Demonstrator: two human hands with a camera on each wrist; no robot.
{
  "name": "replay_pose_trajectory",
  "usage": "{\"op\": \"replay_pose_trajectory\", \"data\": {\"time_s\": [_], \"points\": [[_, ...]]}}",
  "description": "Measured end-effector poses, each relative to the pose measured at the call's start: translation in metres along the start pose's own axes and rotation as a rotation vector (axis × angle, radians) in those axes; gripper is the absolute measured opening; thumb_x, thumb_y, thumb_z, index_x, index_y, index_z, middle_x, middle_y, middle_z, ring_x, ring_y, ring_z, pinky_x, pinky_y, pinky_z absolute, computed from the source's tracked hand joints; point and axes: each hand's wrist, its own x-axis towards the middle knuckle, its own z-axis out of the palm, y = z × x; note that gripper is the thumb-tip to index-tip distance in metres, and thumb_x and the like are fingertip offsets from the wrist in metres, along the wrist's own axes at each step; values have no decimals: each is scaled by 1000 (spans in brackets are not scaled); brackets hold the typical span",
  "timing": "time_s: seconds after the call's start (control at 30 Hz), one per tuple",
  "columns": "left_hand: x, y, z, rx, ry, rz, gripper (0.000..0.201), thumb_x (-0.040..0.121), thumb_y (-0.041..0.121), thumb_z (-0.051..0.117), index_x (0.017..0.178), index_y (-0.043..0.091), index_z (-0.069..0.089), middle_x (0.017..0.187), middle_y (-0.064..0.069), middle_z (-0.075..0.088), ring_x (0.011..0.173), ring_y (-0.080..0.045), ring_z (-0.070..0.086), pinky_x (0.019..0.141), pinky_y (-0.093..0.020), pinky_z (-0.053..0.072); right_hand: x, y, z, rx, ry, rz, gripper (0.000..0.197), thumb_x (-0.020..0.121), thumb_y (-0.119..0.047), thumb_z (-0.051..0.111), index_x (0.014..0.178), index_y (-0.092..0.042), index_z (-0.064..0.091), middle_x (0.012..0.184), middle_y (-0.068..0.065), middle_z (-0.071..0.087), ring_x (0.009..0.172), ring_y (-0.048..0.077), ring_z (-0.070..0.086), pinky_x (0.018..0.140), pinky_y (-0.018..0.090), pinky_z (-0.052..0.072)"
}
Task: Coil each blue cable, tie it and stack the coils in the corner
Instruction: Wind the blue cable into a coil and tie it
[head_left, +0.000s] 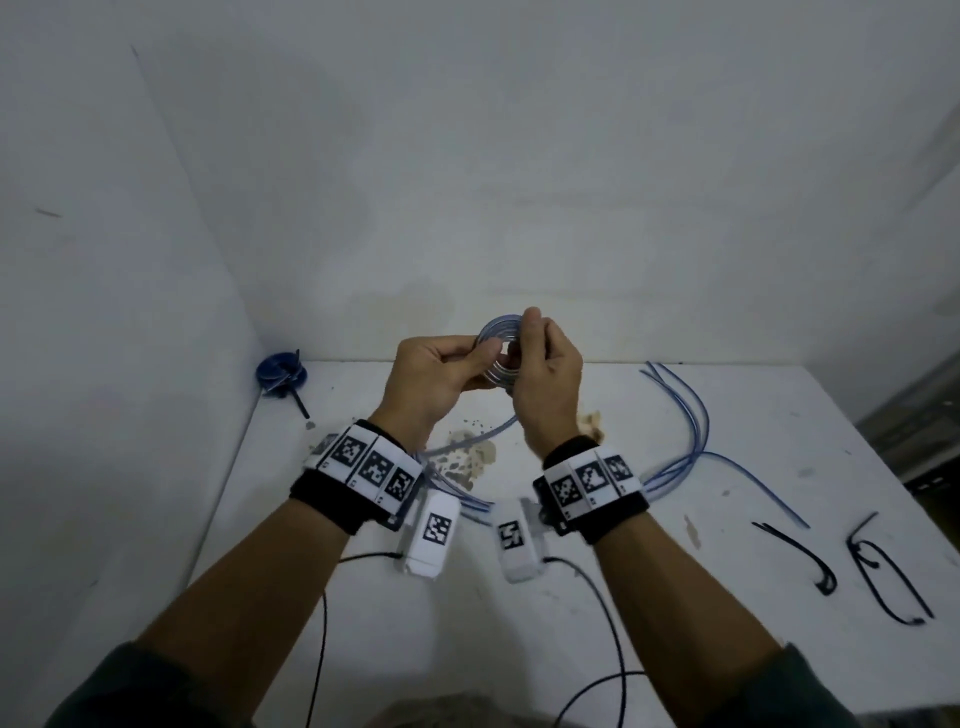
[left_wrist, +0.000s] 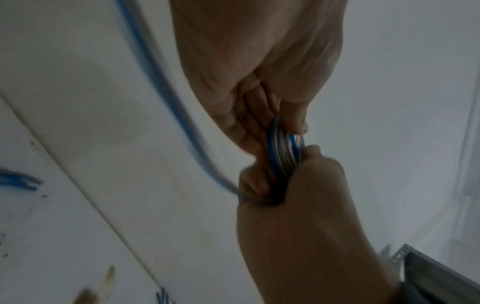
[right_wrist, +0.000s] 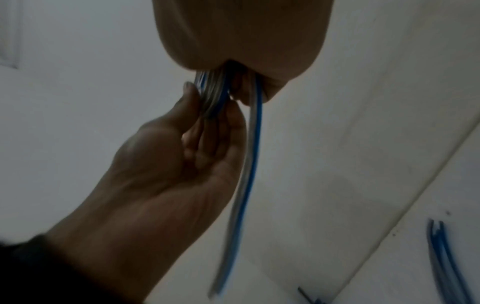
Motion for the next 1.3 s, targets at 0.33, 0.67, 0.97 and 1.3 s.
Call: {"op": "replay_pose_trajectory", "data": {"time_s": [0.33,0.67,0.97,1.3], "points": [[14,13,-4,134,-3,169,11,88,9,70,97,10,76,82,-11,76,74,-24,72,75,-37,60,14,-9,-14,-188,-187,-98,39,101,-30,53,69,-8,58,60,-3,54,56,13,45,58,31,38],[12,10,-5,43,-32,-16,15,92,13,65,95,1,74,87,-15,75,81,-26,72,78,-36,59,27,-11,-19,-332,-266,-172,43,104,-29,40,72,-1,47,64,16,49,57,11,41,55,24,34],[19,17,0,151,-7,111,11,87,9,71,95,5,77,80,-11,76,69,-20,68,65,-32,55,35,-22,-23,-308,-353,-199,45,105,-33,39,72,-5,51,65,4,49,60,12,43,58,28,37],[7,14,15,-31,29,7,20,87,14,70,98,-2,75,89,-15,76,81,-25,72,81,-39,59,10,-5,-9,-163,37,-198,24,105,-19,39,86,-14,53,68,-10,52,60,3,47,57,21,39]]}}
